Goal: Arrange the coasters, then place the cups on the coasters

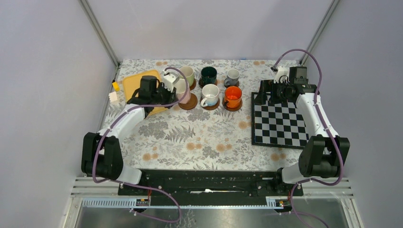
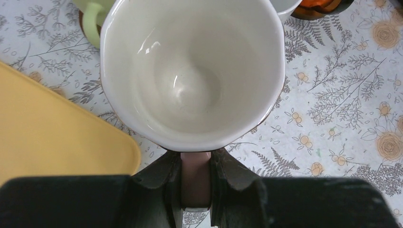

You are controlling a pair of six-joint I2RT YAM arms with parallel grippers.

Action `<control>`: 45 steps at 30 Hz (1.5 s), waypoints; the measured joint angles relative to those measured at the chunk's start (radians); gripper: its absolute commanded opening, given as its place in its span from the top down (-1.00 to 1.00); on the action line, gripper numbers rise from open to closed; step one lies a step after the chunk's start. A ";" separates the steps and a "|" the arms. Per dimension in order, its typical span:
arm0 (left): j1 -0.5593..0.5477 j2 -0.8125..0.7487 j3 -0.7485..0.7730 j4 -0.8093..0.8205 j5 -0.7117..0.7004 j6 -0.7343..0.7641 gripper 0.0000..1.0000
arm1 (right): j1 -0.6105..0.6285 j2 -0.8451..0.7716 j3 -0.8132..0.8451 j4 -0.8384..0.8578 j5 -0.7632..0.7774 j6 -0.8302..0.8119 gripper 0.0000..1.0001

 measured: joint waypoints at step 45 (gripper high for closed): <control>-0.041 0.306 0.038 0.203 -0.083 -0.003 1.00 | 0.000 -0.001 -0.006 0.000 0.000 0.000 -0.97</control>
